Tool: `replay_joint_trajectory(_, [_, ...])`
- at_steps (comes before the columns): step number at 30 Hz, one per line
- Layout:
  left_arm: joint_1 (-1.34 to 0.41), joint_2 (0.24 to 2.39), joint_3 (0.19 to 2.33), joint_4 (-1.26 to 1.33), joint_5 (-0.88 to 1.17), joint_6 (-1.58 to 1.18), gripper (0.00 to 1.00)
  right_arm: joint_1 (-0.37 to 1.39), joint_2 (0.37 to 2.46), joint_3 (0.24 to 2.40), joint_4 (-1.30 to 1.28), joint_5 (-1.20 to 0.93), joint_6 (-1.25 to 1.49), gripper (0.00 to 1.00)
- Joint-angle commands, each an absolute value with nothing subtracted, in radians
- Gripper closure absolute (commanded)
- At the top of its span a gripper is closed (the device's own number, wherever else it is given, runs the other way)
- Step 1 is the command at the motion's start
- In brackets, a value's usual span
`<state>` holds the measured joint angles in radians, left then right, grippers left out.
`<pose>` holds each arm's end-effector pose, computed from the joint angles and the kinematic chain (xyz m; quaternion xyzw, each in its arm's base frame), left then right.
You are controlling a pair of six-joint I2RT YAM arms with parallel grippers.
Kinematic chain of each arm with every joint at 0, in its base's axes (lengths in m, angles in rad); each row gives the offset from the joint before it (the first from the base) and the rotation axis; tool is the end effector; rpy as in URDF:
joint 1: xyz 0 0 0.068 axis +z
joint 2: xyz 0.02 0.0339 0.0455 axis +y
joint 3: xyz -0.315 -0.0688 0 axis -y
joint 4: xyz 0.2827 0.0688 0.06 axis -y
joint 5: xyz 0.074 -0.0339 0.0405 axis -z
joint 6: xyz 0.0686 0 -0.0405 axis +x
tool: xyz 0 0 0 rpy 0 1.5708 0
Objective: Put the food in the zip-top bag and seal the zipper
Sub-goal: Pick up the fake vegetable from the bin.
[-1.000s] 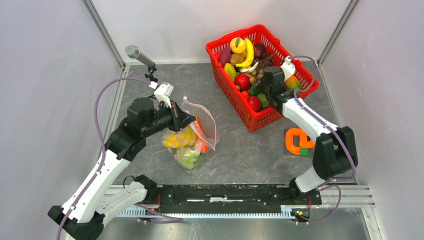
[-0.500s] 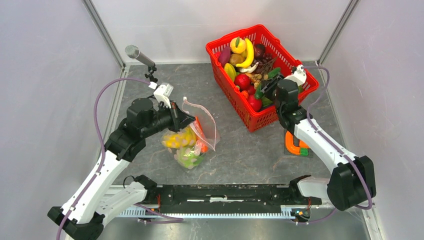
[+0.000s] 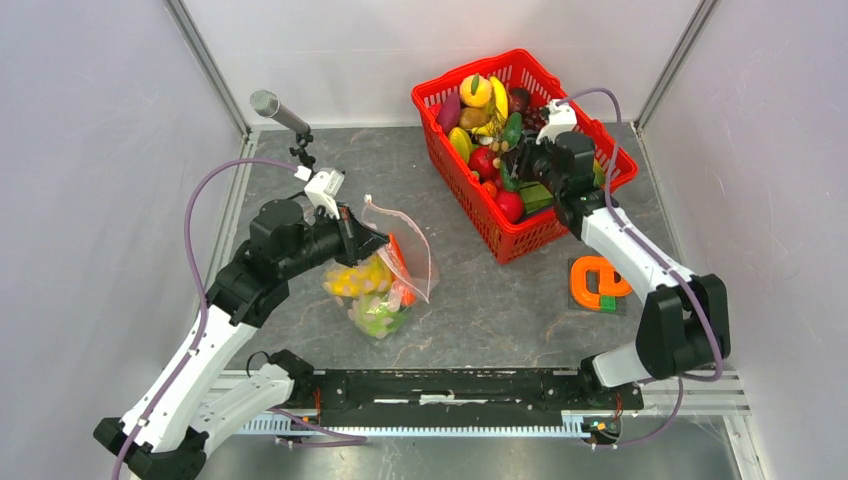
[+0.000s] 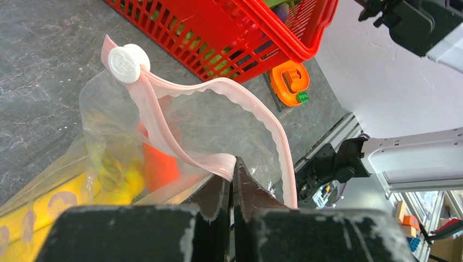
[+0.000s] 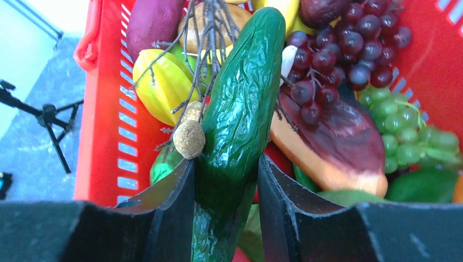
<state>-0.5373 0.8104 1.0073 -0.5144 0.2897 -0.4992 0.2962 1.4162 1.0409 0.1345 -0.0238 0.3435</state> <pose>0.1628 -0.1198 0.4123 0.0999 0.7998 -0.3890 0.4462 0.3773 0.1169 0.3429 0.0113 0.7868 0.2029 0.5828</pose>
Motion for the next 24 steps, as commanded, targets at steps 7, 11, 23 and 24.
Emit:
replay_joint_trajectory(7, [-0.540,0.792,1.009,-0.483,0.273,-0.474,0.97,0.221,1.462,1.169,0.092,-0.200,0.188,0.69])
replay_joint_trajectory(11, [-0.540,0.798,1.009,-0.482,0.275,-0.474,0.97,0.208,1.445,1.151,0.088,-0.194,0.198,0.64])
replay_joint_trajectory(23, [-0.540,0.814,1.001,-0.455,0.292,-0.489,0.97,0.190,1.554,1.203,-0.011,-0.282,0.183,0.37])
replay_joint_trajectory(24, [-0.541,0.816,1.000,-0.453,0.296,-0.491,0.97,0.189,1.570,1.216,-0.040,-0.281,0.183,0.36])
